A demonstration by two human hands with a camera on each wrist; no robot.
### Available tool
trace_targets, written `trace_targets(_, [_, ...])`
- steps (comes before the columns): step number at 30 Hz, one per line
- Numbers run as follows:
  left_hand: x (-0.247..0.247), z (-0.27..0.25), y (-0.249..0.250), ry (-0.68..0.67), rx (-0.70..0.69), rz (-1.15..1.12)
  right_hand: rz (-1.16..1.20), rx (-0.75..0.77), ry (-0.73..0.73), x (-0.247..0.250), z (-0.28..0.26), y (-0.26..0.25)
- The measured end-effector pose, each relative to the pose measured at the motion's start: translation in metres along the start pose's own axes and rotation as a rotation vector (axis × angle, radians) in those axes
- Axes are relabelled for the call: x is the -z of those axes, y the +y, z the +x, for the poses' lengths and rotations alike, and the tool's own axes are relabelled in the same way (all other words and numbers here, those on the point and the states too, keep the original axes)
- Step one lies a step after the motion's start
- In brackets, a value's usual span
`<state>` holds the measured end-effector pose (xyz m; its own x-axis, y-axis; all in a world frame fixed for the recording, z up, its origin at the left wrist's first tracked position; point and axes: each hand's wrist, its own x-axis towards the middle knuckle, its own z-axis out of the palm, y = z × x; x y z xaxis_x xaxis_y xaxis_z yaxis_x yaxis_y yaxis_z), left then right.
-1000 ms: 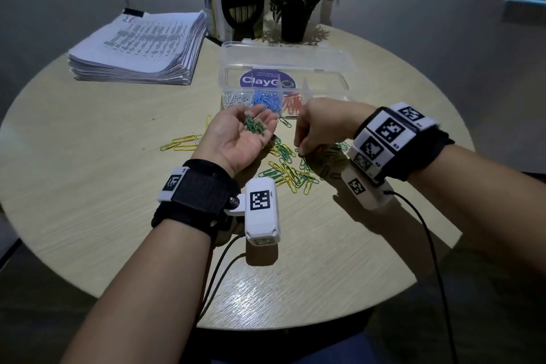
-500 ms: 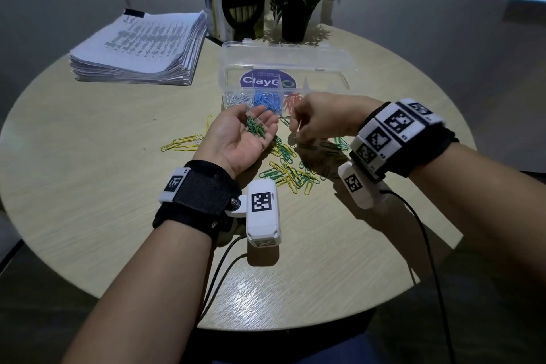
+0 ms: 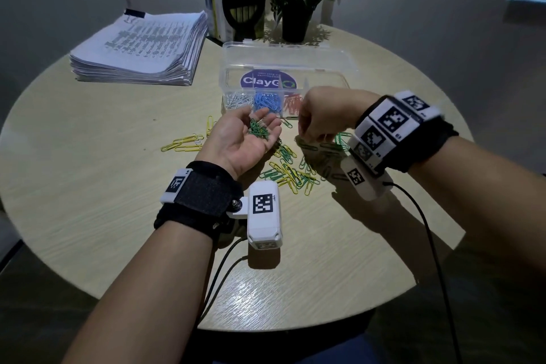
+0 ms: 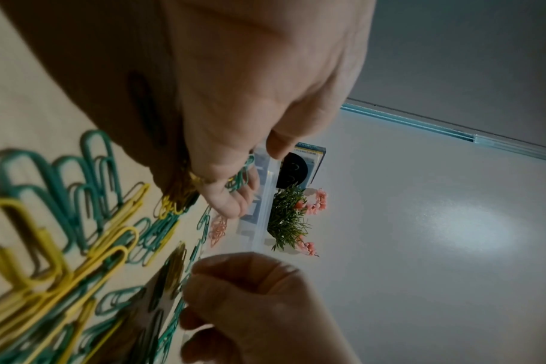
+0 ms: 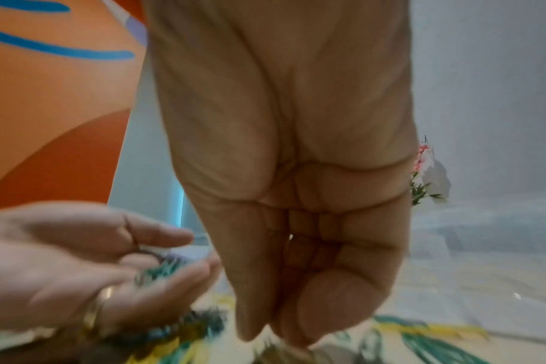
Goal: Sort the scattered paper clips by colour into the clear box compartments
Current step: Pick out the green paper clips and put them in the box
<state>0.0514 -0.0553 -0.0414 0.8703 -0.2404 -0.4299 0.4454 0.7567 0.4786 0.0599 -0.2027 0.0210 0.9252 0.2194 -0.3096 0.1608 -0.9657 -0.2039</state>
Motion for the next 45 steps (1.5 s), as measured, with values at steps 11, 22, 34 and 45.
trace_targets(11, [0.0, -0.001, 0.0, 0.009, -0.014, 0.017, -0.167, -0.017, -0.011, -0.015, 0.004, 0.006])
trace_targets(22, [0.0, -0.002, 0.001, 0.009, -0.023, 0.024, -0.09, -0.032, -0.044, -0.017, 0.002, 0.009])
trace_targets(34, [-0.001, -0.002, -0.003, -0.041, 0.009, 0.045, 0.247, 0.115, 0.028, 0.007, -0.003, -0.008])
trace_targets(45, [-0.001, -0.004, -0.002, -0.034, 0.01, 0.012, -0.14, 0.075, -0.054, -0.011, -0.009, -0.002])
